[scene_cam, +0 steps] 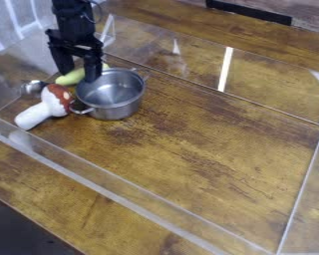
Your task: Move the green spoon to the right
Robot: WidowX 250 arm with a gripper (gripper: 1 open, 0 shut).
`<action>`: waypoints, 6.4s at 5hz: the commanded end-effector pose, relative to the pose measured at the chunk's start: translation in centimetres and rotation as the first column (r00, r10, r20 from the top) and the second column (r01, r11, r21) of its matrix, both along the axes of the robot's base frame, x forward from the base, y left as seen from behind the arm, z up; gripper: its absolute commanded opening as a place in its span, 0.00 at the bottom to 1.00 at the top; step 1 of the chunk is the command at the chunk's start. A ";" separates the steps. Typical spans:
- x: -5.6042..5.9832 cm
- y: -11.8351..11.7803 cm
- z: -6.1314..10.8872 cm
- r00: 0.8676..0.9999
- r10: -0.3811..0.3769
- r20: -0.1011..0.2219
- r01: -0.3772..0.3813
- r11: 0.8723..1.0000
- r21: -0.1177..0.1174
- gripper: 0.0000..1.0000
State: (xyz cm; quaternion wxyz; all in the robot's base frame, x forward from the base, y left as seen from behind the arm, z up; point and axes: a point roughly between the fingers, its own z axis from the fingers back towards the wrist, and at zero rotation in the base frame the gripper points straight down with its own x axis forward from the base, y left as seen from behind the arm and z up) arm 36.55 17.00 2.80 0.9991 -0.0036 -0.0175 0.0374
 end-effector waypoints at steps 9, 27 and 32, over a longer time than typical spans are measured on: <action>2.3 0.2 4.7 0.967 0.254 -0.030 -0.256 0.962 -0.096 0.00; 1.0 -15.4 10.5 0.953 -0.298 -0.061 0.285 0.944 -0.165 0.00; -2.4 -18.9 8.5 0.897 -0.438 -0.064 0.421 0.888 -0.184 0.00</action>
